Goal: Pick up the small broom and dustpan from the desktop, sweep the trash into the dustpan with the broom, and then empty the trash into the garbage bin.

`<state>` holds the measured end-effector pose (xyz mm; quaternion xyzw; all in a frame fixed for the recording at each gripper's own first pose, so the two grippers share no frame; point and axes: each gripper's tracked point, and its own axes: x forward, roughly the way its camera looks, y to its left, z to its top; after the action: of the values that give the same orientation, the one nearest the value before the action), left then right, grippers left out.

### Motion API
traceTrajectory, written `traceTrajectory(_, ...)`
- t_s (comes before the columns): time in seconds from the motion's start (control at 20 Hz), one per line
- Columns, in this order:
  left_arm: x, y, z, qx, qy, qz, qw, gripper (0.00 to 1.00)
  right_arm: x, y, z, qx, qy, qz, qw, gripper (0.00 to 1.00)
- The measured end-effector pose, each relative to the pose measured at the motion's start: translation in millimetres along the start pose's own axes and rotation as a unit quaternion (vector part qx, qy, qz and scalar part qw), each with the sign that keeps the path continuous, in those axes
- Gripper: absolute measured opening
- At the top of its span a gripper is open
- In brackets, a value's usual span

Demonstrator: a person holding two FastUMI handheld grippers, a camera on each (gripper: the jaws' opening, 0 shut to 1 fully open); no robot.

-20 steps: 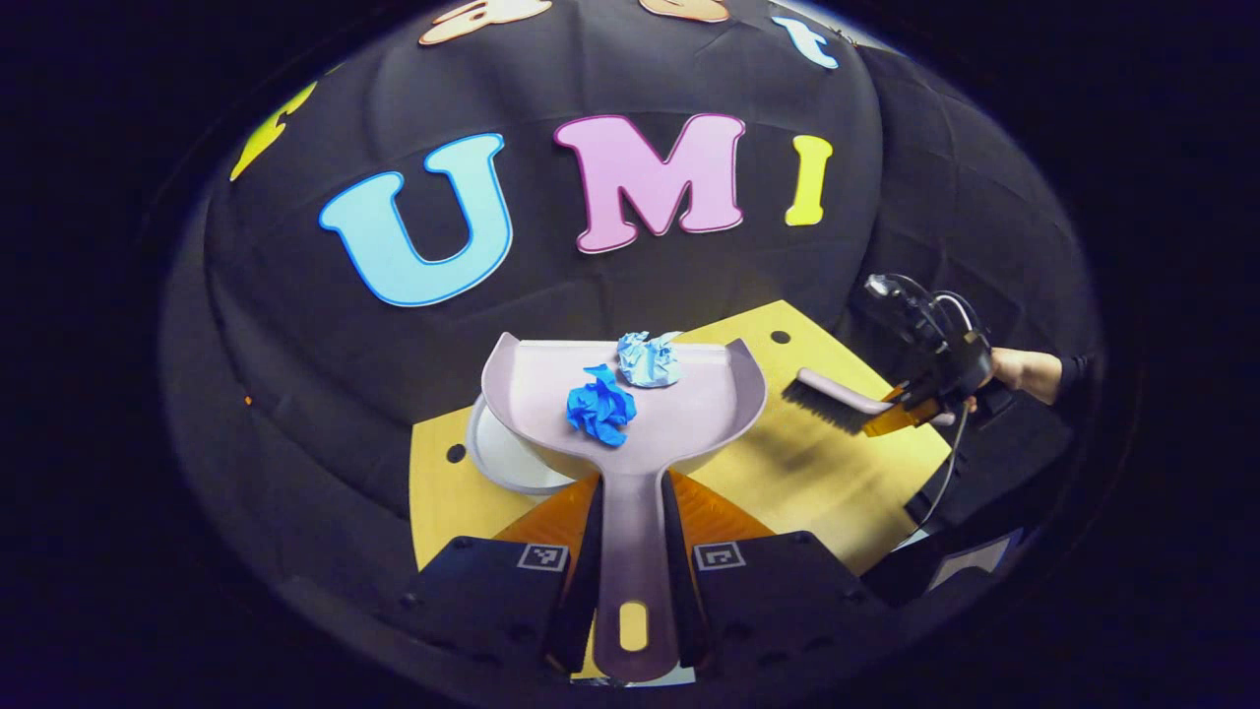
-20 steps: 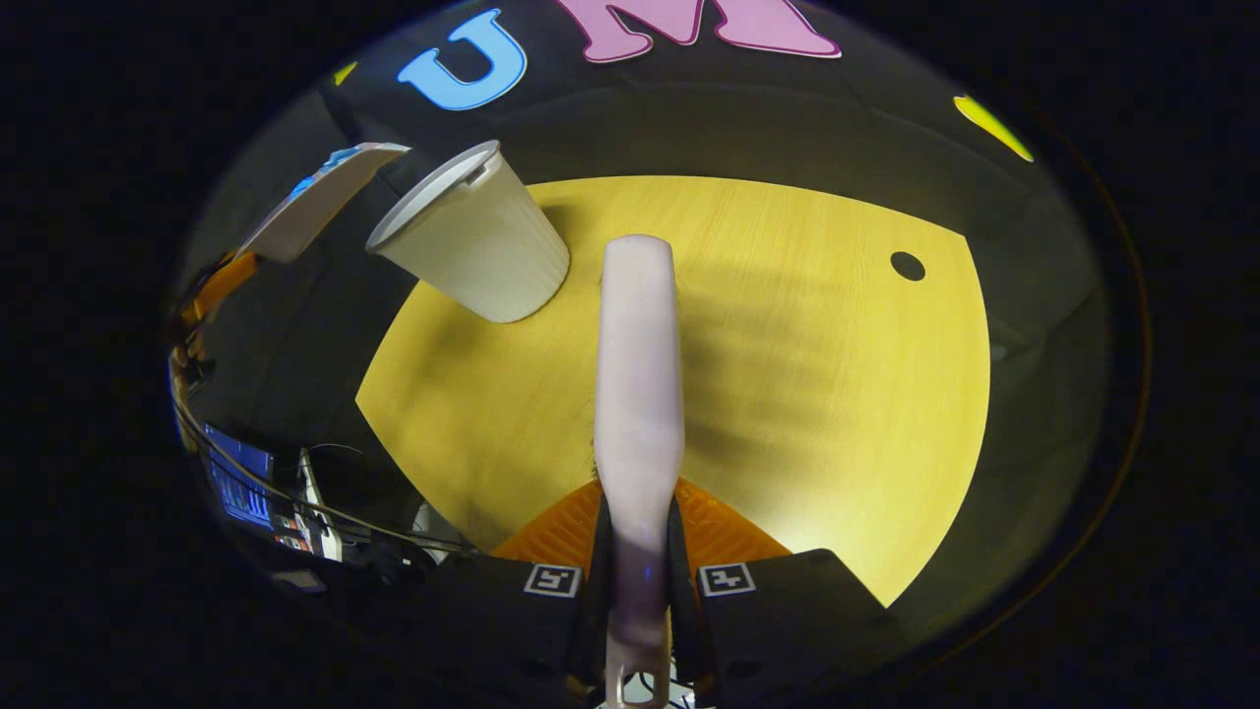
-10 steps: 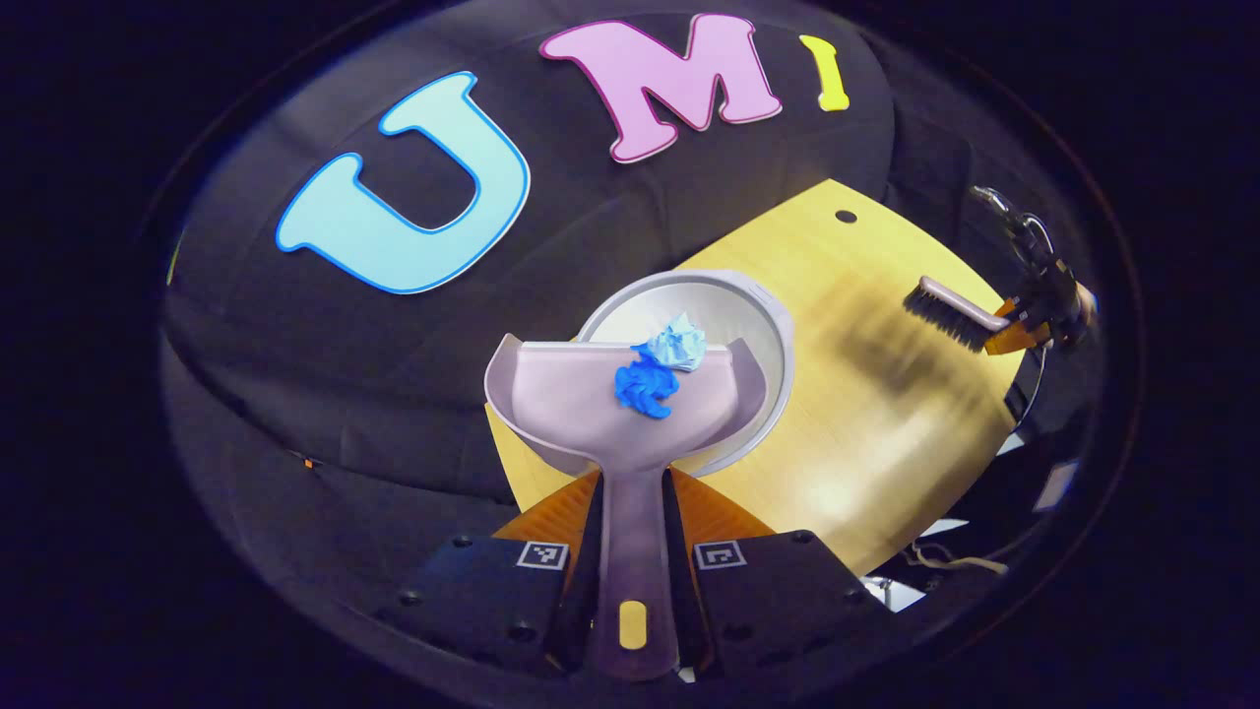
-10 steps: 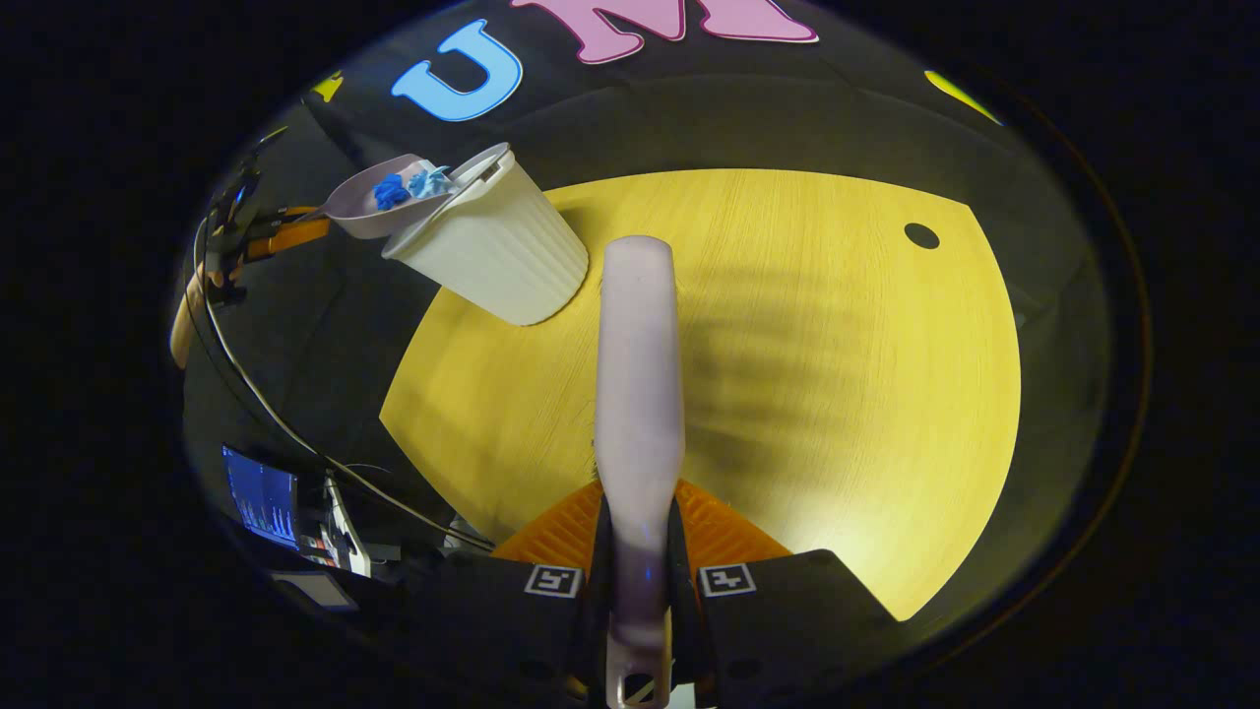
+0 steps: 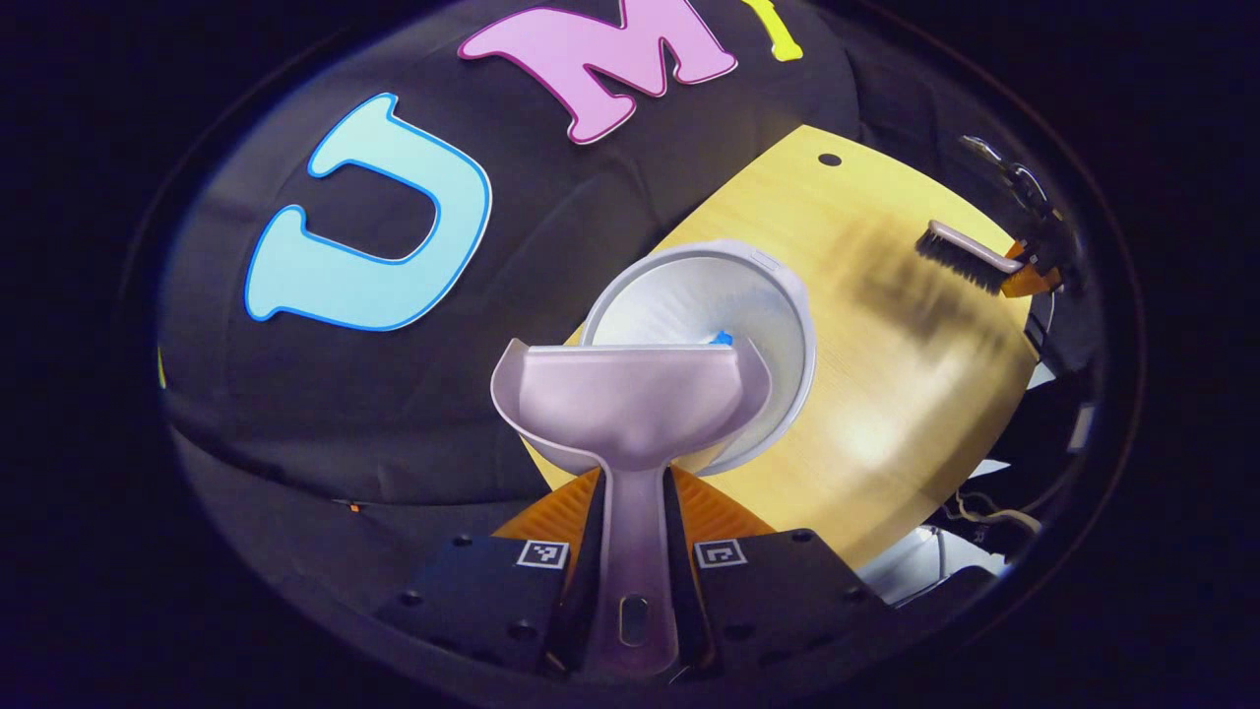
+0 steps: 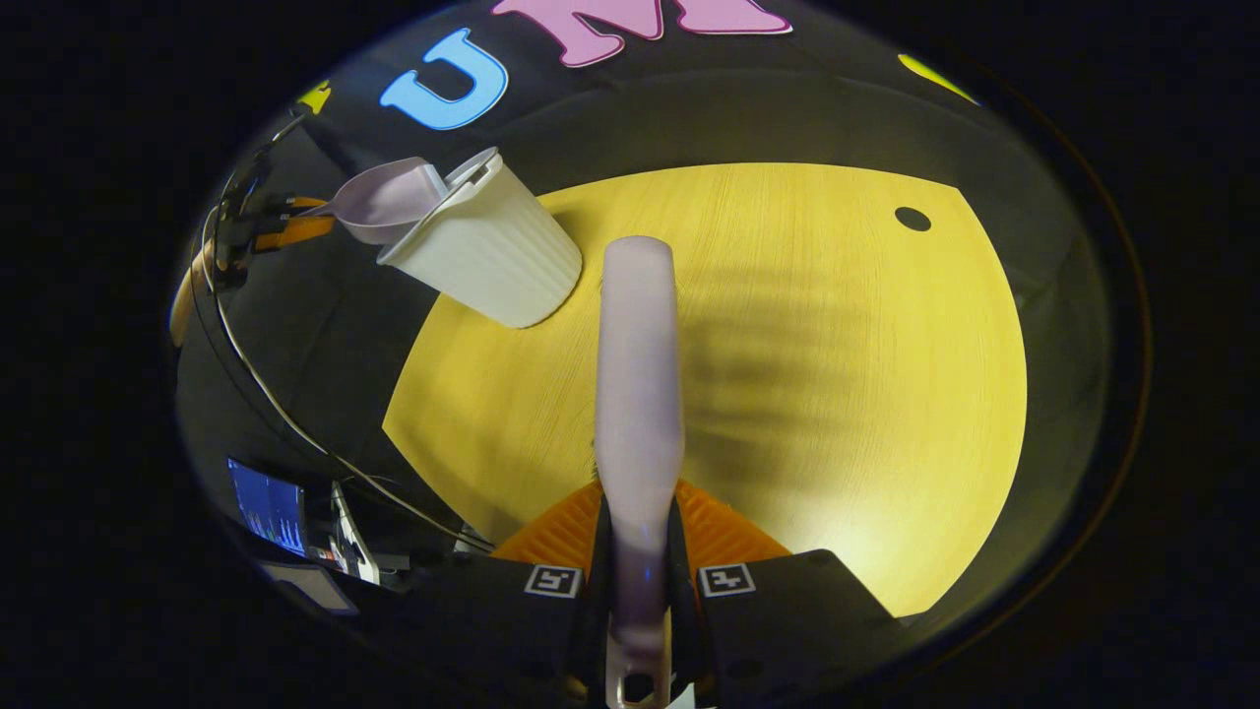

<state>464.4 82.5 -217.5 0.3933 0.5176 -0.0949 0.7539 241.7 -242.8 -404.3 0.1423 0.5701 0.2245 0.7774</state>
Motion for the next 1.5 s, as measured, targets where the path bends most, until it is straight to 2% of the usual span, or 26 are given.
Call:
traceTrajectory(0.2, -27, -2, -4, -0.074, -0.074, 0.014, 0.994, 0.3, -1, -8, 3, 0.004, -0.001, -0.003, 1.0, 0.29)
traceTrajectory(0.4, -73, -25, -3, -0.138, -0.157, 0.022, 0.978, 0.29, -5, -13, 16, 0.008, 0.0, -0.005, 1.0, 0.29)
traceTrajectory(0.55, -109, -74, 3, -0.194, -0.22, -0.012, 0.956, 0.3, -10, -13, 29, 0.017, -0.016, -0.003, 1.0, 0.29)
traceTrajectory(0.65, -122, -122, 14, -0.231, -0.26, -0.046, 0.936, 0.3, -9, -18, 29, 0.005, -0.014, -0.012, 1.0, 0.29)
traceTrajectory(0.75, -126, -174, 25, -0.246, -0.284, -0.082, 0.923, 0.3, -7, -25, 23, -0.013, -0.006, -0.025, 1.0, 0.29)
traceTrajectory(0.95, -111, -278, 29, -0.267, -0.27, -0.15, 0.913, 0.3, 4, -33, 12, -0.03, 0.018, -0.043, 0.998, 0.29)
traceTrajectory(1.0, -104, -299, 25, -0.271, -0.26, -0.156, 0.914, 0.31, 7, -33, 10, -0.024, 0.02, -0.041, 0.999, 0.29)
traceTrajectory(1.15, -70, -340, 12, -0.271, -0.233, -0.156, 0.921, 0.3, 19, -35, -2, 0.005, 0.031, -0.042, 0.999, 0.29)
traceTrajectory(1.25, -36, -368, -4, -0.288, -0.208, -0.165, 0.92, 0.3, 34, -43, -17, 0.002, 0.048, -0.063, 0.997, 0.29)
traceTrajectory(1.35, -4, -395, -18, -0.31, -0.186, -0.175, 0.916, 0.3, 51, -42, -28, 0.013, 0.058, -0.068, 0.996, 0.29)
traceTrajectory(1.4, 13, -400, -21, -0.322, -0.184, -0.171, 0.913, 0.3, 58, -44, -35, 0.021, 0.062, -0.068, 0.995, 0.29)
traceTrajectory(1.5, 47, -412, -24, -0.327, -0.176, -0.149, 0.916, 0.29, 74, -49, -50, 0.043, 0.073, -0.081, 0.993, 0.29)
